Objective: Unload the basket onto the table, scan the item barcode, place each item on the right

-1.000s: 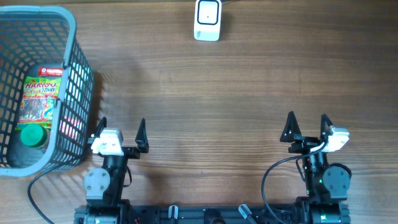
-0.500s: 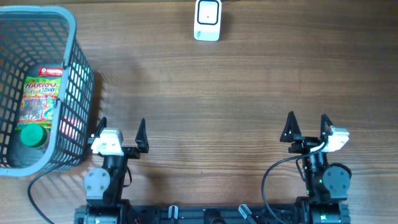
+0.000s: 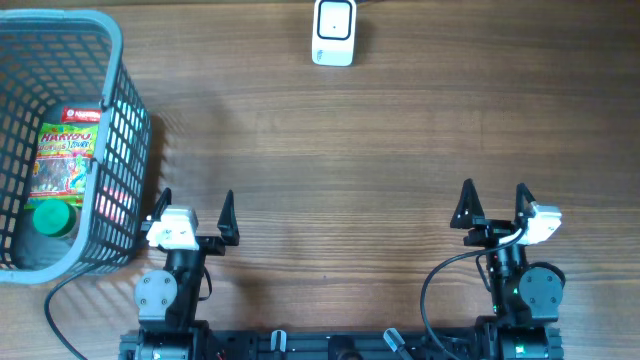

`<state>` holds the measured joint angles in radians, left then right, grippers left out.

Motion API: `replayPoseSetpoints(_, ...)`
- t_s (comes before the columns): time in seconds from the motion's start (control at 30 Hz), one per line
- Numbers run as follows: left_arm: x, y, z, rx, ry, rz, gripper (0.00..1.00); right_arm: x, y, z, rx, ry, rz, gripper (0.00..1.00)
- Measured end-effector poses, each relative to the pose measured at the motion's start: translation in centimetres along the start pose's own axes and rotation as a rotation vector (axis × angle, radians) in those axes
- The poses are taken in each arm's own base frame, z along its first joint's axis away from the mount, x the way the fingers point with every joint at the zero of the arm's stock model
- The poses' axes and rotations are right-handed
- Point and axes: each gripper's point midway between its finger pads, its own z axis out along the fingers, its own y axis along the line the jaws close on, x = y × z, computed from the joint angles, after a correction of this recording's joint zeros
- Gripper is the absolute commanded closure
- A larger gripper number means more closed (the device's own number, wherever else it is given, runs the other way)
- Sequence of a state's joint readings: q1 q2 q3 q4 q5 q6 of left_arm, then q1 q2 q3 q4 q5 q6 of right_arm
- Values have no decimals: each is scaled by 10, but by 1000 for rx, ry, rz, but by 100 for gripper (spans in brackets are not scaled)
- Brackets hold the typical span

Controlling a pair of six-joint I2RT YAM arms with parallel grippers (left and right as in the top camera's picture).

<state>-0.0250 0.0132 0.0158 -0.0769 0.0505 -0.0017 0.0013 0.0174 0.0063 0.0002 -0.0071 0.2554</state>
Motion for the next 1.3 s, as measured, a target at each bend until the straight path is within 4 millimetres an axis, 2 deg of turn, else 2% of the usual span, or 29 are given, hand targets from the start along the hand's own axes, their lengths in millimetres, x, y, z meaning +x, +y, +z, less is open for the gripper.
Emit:
replayPoseSetpoints(0.1,-2,-2,0,14,-8,0,0,0,0,0,0,0,0,0)
replayPoseSetpoints(0.37,-12,-25,-4,143,-8,-1,0,0,0,0,0,0,0,0)
replayPoseSetpoints(0.43,-28,-28,-8,151,-9,-1,0,0,0,0,0,0,0,0)
replayPoseSetpoints(0.6,-86,-34,-10,161,7,-3,0,0,0,0,0,0,0,0)
replayPoseSetpoints(0.73,-118,-36,2,150,158,-24,0,0,0,0,0,0,0,0)
replayPoseSetpoints(0.8,-141,-37,9,144,252,-36,0,0,0,0,0,0,0,0)
replayPoseSetpoints(0.83,-161,-42,10,158,316,-47,0,0,0,0,0,0,0,0)
replayPoseSetpoints(0.87,-170,-46,7,172,381,-60,0,0,0,0,0,0,0,0)
replayPoseSetpoints(0.97,-188,-52,9,199,420,-71,0,0,0,0,0,0,0,0)
replayPoseSetpoints(1.07,-193,-54,14,209,437,-77,0,0,0,0,0,0,0,0)
replayPoseSetpoints(1.17,-201,-48,15,166,438,-102,0,0,0,0,0,0,0,0)
replayPoseSetpoints(1.3,-238,9,8,-142,440,-240,0,0,0,0,0,0,0,0)
